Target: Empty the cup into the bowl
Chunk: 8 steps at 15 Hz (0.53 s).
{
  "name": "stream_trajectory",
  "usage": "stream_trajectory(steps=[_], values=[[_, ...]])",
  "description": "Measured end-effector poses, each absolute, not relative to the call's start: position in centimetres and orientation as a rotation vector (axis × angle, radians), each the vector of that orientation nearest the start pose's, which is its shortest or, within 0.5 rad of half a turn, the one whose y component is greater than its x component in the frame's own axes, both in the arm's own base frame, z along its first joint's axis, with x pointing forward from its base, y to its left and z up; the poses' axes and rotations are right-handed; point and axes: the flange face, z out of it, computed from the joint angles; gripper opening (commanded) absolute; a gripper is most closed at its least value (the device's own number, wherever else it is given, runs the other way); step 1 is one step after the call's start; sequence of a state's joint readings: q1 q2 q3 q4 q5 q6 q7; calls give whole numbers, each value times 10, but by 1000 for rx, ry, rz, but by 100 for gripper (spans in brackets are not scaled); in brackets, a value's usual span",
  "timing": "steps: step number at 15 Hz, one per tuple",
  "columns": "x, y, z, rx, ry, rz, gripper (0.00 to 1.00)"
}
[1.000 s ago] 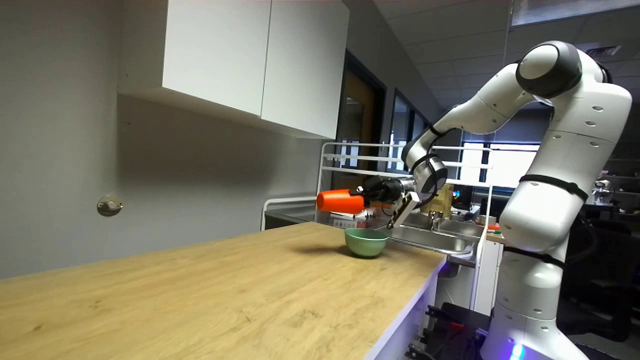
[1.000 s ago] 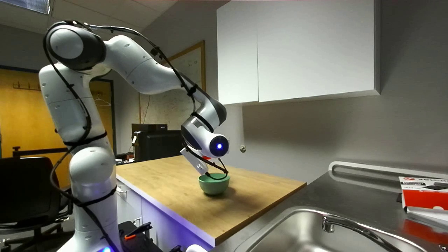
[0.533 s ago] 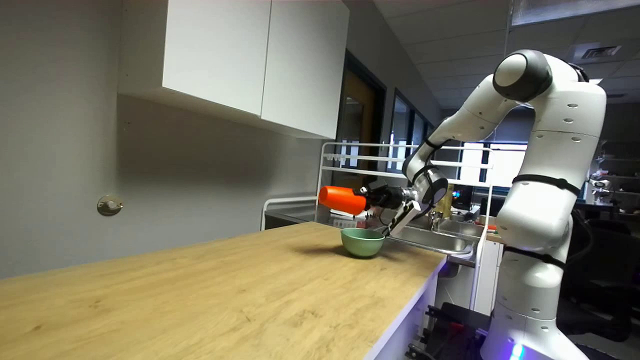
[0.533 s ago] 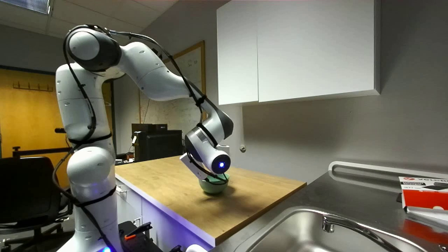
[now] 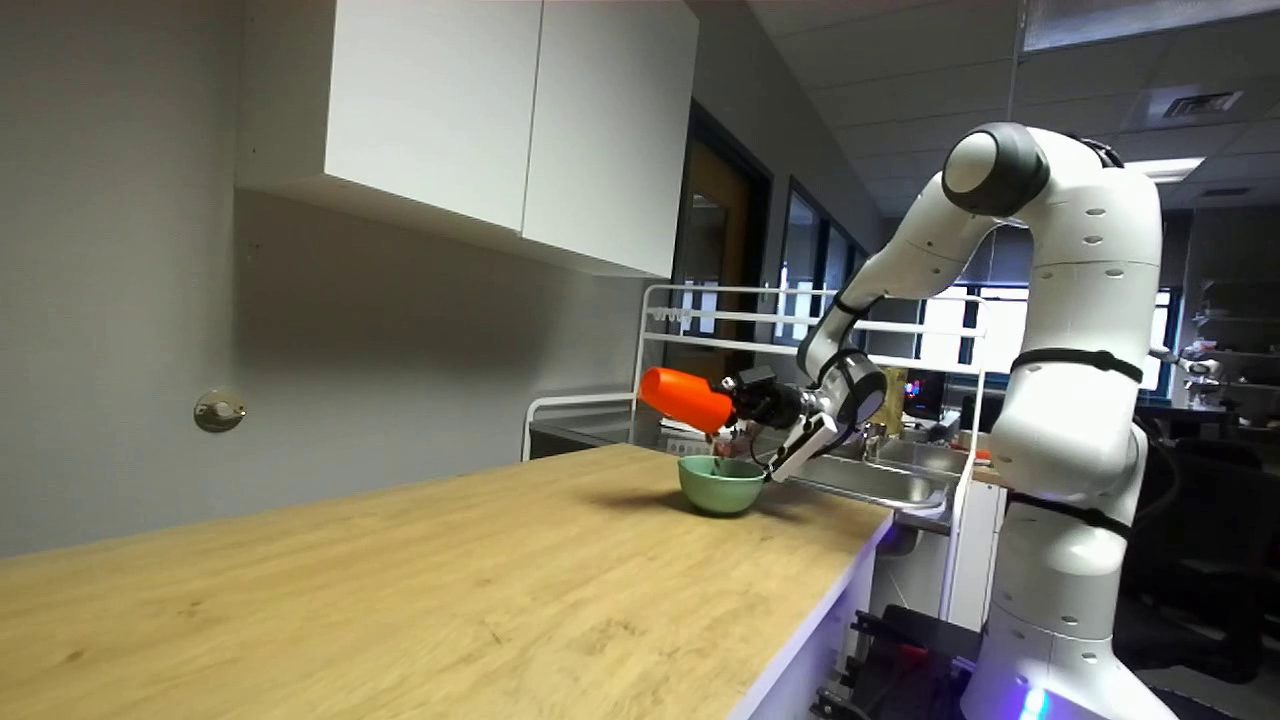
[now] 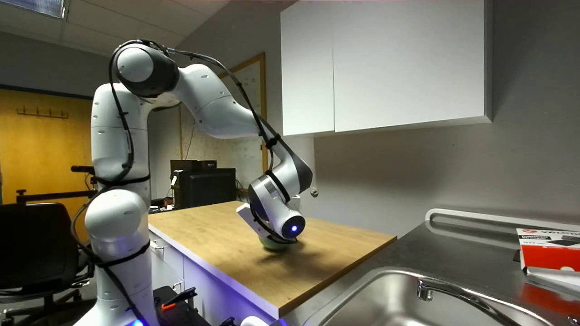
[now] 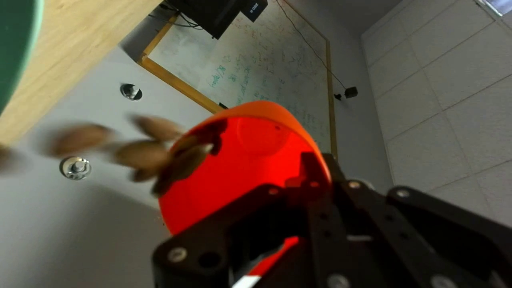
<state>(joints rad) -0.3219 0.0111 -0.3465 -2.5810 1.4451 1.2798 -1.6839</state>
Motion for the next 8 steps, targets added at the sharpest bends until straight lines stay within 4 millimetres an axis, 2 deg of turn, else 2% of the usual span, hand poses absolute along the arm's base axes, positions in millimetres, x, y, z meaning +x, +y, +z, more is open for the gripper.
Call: stream_trajectory(steps=[8], values=[[379, -140, 305, -1393, -193, -878, 1]])
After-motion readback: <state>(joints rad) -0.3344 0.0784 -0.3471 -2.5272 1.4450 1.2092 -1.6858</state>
